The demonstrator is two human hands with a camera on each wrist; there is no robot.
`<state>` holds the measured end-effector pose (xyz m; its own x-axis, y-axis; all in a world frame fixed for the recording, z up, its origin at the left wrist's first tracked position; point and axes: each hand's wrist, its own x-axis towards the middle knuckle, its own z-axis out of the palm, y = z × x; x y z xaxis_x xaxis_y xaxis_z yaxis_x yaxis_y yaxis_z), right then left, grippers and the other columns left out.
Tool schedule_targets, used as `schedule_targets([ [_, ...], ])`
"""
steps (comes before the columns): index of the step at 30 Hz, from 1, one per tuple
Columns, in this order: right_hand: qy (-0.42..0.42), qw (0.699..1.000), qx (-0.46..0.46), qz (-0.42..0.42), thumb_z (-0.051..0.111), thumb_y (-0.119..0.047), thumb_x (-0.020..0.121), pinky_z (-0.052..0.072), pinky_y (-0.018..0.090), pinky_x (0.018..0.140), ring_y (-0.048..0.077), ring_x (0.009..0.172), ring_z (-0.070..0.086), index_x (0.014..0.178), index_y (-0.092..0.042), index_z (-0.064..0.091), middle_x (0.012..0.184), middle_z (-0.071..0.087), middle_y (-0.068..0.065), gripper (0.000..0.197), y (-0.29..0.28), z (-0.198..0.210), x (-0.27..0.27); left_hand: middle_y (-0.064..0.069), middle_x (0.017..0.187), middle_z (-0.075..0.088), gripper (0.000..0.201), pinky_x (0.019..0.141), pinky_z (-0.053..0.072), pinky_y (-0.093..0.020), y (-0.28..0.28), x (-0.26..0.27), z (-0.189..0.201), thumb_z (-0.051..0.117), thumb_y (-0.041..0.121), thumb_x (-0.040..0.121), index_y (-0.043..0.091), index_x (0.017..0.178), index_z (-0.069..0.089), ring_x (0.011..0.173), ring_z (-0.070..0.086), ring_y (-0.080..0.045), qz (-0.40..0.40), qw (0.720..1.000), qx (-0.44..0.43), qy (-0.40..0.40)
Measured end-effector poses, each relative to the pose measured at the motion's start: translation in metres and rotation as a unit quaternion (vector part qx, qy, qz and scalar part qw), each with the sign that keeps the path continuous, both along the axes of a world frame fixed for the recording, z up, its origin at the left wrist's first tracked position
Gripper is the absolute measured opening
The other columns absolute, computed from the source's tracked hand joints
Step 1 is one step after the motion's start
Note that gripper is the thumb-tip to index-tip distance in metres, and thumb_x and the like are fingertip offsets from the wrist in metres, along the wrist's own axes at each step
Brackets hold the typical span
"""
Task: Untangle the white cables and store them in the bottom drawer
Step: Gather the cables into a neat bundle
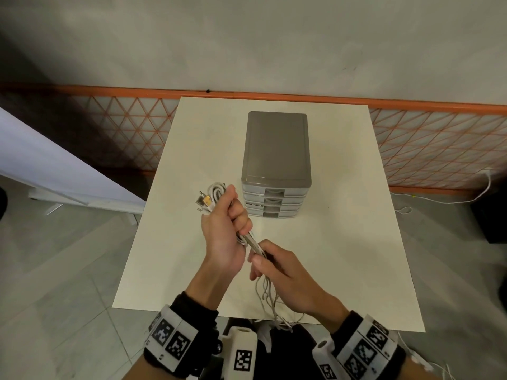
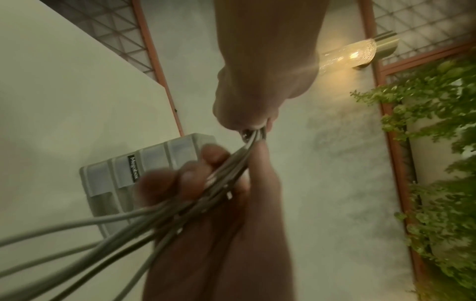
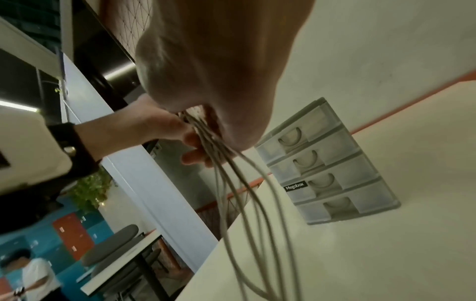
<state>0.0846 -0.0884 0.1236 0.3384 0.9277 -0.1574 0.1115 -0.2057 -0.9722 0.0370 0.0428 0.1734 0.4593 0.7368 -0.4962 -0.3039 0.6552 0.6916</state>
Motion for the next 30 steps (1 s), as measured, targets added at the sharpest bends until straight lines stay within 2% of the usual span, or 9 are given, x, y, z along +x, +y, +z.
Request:
schedule_targets([
  [2, -0.005, 1.0, 0.006, 0.001, 0.046, -0.04, 0.096, 0.045, 0.034, 0.067, 0.012, 0.065, 0.055, 0.084, -0.018, 0.054, 0.068, 0.059, -0.007, 0.027, 0.001, -0.002, 0.0, 0.009, 0.05, 0.023, 0.035, 0.04, 0.017, -0.02, 0.004, -0.002, 0.007, 0.054, 0.018, 0.101, 0.019, 0.068, 0.043, 0.039, 0.018, -0.006, 0.005, 1.0, -0.001, -0.009],
  [5, -0.047, 0.998, 0.019, -0.023, 0.038, -0.043, 0.097, 0.032, 0.027, 0.054, 0.009, 0.053, 0.036, 0.071, -0.023, 0.044, 0.057, 0.04, -0.006, 0.033, 0.005, -0.002, -0.005, 0.009, 0.05, 0.022, 0.036, 0.041, 0.016, -0.021, 0.008, -0.005, 0.014, 0.053, 0.019, 0.101, 0.019, 0.067, 0.042, 0.04, 0.017, -0.006, 0.016, 1.0, -0.003, -0.01],
  [7, -0.117, 0.993, 0.015, -0.031, 0.032, -0.045, 0.098, 0.028, 0.031, 0.053, 0.017, 0.05, 0.031, 0.068, -0.023, 0.038, 0.054, 0.034, -0.001, 0.037, 0.008, 0.0, -0.006, 0.009, 0.05, 0.022, 0.036, 0.041, 0.016, -0.021, 0.009, -0.005, 0.014, 0.053, 0.019, 0.101, 0.019, 0.067, 0.042, 0.04, 0.017, -0.006, 0.015, 1.0, 0.01, -0.002],
  [14, -0.341, 0.936, -0.078, -0.029, 0.014, -0.051, 0.098, 0.027, 0.033, 0.052, 0.018, 0.045, 0.034, 0.081, -0.023, 0.039, 0.053, 0.033, -0.007, 0.041, 0.016, -0.004, -0.007, 0.009, 0.049, 0.024, 0.034, 0.038, 0.019, -0.02, 0.019, 0.001, 0.014, 0.054, 0.02, 0.101, 0.018, 0.068, 0.045, 0.038, 0.018, -0.007, 0.014, 0.999, -0.051, 0.009],
  [16, -0.355, 0.93, -0.093, -0.033, 0.019, -0.049, 0.101, 0.038, 0.034, 0.055, 0.019, 0.056, 0.047, 0.109, -0.022, 0.048, 0.073, 0.051, -0.01, 0.04, 0.017, -0.001, -0.007, 0.009, 0.048, 0.025, 0.035, 0.037, 0.021, -0.019, 0.022, 0.003, 0.01, 0.053, 0.02, 0.101, 0.018, 0.068, 0.044, 0.037, 0.019, -0.007, 0.037, 0.996, -0.082, 0.008],
  [18, -0.374, 0.924, -0.077, -0.026, 0.031, -0.042, 0.102, 0.049, 0.036, 0.054, 0.02, 0.067, 0.056, 0.141, -0.025, 0.029, 0.097, 0.057, -0.002, 0.042, 0.018, 0.007, -0.006, 0.009, 0.049, 0.026, 0.035, 0.037, 0.022, -0.019, 0.027, 0.003, 0.006, 0.053, 0.019, 0.101, 0.017, 0.067, 0.045, 0.038, 0.02, -0.008, 0.061, 0.994, -0.086, 0.016],
  [22, -0.524, 0.851, -0.034, 0.032, 0.072, -0.004, 0.08, 0.03, 0.026, 0.033, 0.015, 0.054, 0.037, 0.143, -0.013, 0.035, 0.084, 0.051, 0.005, 0.074, 0.013, 0.009, -0.001, 0.009, 0.048, 0.028, 0.033, 0.038, 0.023, -0.019, 0.033, -0.001, 0.003, 0.055, 0.019, 0.101, 0.017, 0.069, 0.046, 0.04, 0.022, -0.008, 0.07, 0.995, -0.057, 0.047],
  [27, -0.608, 0.785, -0.076, 0.092, 0.065, 0.006, 0.068, 0.023, 0.026, 0.036, 0.018, 0.046, 0.042, 0.141, -0.003, 0.038, 0.084, 0.052, 0.007, 0.078, 0.014, 0.021, 0.005, 0.009, 0.048, 0.028, 0.032, 0.04, 0.022, -0.021, 0.036, -0.002, 0.006, 0.056, 0.017, 0.099, 0.016, 0.07, 0.045, 0.041, 0.021, -0.008, 0.067, 0.995, -0.007, 0.074],
  [30, -0.601, 0.767, -0.152, 0.163, 0.062, -0.007, 0.084, 0.028, 0.031, 0.041, 0.025, 0.046, 0.05, 0.136, -0.003, 0.043, 0.087, 0.06, 0.01, 0.056, 0.019, 0.037, 0.001, 0.008, 0.049, 0.029, 0.032, 0.04, 0.019, -0.022, 0.031, 0.002, 0.01, 0.058, 0.015, 0.098, 0.017, 0.069, 0.046, 0.041, 0.021, -0.009, 0.045, 0.995, 0.028, 0.087],
])
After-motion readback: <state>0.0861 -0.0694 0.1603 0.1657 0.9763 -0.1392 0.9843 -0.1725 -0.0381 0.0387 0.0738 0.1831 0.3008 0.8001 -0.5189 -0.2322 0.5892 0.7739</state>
